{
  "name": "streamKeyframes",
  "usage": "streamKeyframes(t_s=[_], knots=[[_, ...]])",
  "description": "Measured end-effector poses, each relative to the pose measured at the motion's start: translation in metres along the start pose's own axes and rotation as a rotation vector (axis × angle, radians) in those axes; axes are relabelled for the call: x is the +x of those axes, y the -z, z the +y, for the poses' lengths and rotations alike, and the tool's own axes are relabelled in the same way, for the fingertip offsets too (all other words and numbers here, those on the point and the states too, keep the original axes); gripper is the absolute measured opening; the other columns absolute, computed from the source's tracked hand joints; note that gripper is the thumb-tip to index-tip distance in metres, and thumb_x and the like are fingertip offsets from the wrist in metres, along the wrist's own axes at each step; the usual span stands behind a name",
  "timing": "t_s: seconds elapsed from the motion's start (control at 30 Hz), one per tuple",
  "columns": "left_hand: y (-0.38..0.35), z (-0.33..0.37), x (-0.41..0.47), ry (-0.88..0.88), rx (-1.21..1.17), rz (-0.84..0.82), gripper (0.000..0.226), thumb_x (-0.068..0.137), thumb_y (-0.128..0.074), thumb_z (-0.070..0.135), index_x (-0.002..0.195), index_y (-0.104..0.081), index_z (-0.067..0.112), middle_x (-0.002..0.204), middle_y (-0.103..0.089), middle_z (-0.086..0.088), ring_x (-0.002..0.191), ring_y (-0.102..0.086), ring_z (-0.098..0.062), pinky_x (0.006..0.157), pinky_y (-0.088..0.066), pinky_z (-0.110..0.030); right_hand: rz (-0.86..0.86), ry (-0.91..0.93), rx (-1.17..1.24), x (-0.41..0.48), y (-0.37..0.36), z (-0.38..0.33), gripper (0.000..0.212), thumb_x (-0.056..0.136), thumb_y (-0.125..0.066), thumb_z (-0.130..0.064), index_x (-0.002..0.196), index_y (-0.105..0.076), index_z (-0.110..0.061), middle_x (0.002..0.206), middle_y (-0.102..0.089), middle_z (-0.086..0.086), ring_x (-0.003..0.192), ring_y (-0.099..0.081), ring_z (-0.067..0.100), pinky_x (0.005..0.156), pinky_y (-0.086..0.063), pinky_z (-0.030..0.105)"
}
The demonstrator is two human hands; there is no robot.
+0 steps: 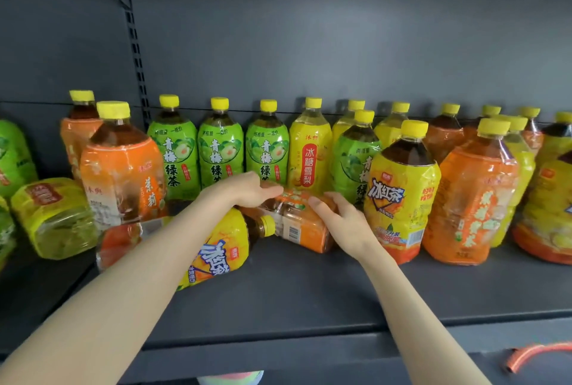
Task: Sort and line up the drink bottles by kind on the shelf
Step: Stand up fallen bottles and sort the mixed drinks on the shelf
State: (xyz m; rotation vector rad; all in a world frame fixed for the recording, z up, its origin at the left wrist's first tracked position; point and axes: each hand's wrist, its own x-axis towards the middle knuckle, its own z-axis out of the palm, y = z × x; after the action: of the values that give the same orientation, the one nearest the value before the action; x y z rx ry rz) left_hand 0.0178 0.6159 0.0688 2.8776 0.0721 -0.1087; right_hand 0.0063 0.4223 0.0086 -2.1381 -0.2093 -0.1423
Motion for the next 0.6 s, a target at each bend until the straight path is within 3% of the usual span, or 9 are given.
streamKeyframes(t_s=[0.03,0.1,0.13,0.2,0.27,0.33,0.4,0.43,0.6], knots=[[-0.001,0.001,0.0,0.002,0.004,0.001,0.082,0.092,-0.033,0.064,0.141,-0.033,-0.002,0.137,-0.047,-0.014,0.102,-0.055,-0.024,0.08,-0.044,-0.029,0.003,0.004,0.012,0.0,0.0,0.0,0.058,0.092,-0.049,-0.054,0.139,-0.044,-0.022,0.13,-0.057,0.007,0.111,-0.055,0.021,0.09,-0.041,0.026],[-0.001,0.003,0.0,-0.004,0.005,0.009,0.078,0.092,-0.035,0.062,0.132,-0.042,-0.005,0.101,-0.059,-0.012,0.076,-0.054,-0.019,0.062,-0.041,-0.028,0.021,0.031,0.042,-0.002,-0.001,0.0,0.055,0.092,-0.053,-0.05,0.137,-0.047,-0.02,0.124,-0.06,0.005,0.102,-0.056,0.016,0.082,-0.041,0.021],[-0.002,0.002,0.0,-0.008,-0.009,0.015,0.076,0.092,-0.037,0.061,0.127,-0.045,-0.006,0.084,-0.056,-0.008,0.066,-0.051,-0.017,0.056,-0.038,-0.027,0.031,0.047,0.054,-0.003,-0.001,0.0,0.054,0.092,-0.055,-0.048,0.136,-0.048,-0.018,0.121,-0.06,0.004,0.1,-0.056,0.015,0.078,-0.042,0.019],[-0.002,-0.001,0.001,0.0,-0.064,0.043,0.072,0.09,-0.044,0.058,0.121,-0.047,-0.006,0.071,-0.048,-0.004,0.058,-0.048,-0.015,0.051,-0.035,-0.026,0.047,0.068,0.082,-0.005,-0.001,-0.001,0.052,0.091,-0.059,-0.043,0.135,-0.049,-0.016,0.115,-0.06,0.001,0.096,-0.058,0.013,0.068,-0.046,0.011],[-0.001,-0.004,0.0,0.004,-0.151,0.088,0.074,0.086,-0.055,0.057,0.125,-0.045,-0.005,0.077,-0.051,-0.004,0.062,-0.053,-0.015,0.053,-0.042,-0.027,0.074,0.094,0.115,-0.007,0.001,0.0,0.051,0.089,-0.063,-0.039,0.133,-0.05,-0.015,0.115,-0.061,0.002,0.097,-0.062,0.014,0.07,-0.05,0.012],[0.001,-0.005,-0.003,-0.01,-0.272,0.146,0.079,0.079,-0.065,0.055,0.131,-0.043,-0.001,0.103,-0.056,-0.008,0.084,-0.06,-0.021,0.071,-0.052,-0.033,0.099,0.119,0.15,-0.008,0.002,0.003,0.052,0.086,-0.068,-0.036,0.131,-0.051,-0.016,0.118,-0.061,0.003,0.1,-0.063,0.017,0.078,-0.054,0.022],[0.001,-0.004,-0.009,-0.028,-0.365,0.259,0.082,0.073,-0.074,0.049,0.134,-0.043,0.005,0.13,-0.045,-0.01,0.112,-0.053,-0.025,0.093,-0.046,-0.036,0.114,0.147,0.185,-0.009,0.003,0.006,0.052,0.083,-0.073,-0.034,0.127,-0.053,-0.017,0.12,-0.06,0.003,0.103,-0.062,0.017,0.084,-0.055,0.029],[0.001,-0.003,-0.013,-0.042,-0.397,0.327,0.082,0.069,-0.078,0.047,0.133,-0.045,0.008,0.134,-0.04,-0.01,0.118,-0.048,-0.025,0.097,-0.041,-0.035,0.117,0.164,0.195,-0.01,0.003,0.007,0.052,0.081,-0.074,-0.033,0.127,-0.053,-0.018,0.122,-0.058,0.004,0.105,-0.061,0.017,0.086,-0.055,0.03],[-0.001,0.001,-0.026,-0.128,-0.584,0.577,0.085,0.056,-0.088,0.038,0.127,-0.045,0.022,0.128,-0.035,-0.006,0.119,-0.046,-0.023,0.097,-0.04,-0.034,0.097,0.246,0.148,-0.011,0.001,0.007,0.065,0.079,-0.077,-0.025,0.136,-0.048,-0.016,0.124,-0.044,0.001,0.108,-0.05,0.011,0.078,-0.041,0.0]])
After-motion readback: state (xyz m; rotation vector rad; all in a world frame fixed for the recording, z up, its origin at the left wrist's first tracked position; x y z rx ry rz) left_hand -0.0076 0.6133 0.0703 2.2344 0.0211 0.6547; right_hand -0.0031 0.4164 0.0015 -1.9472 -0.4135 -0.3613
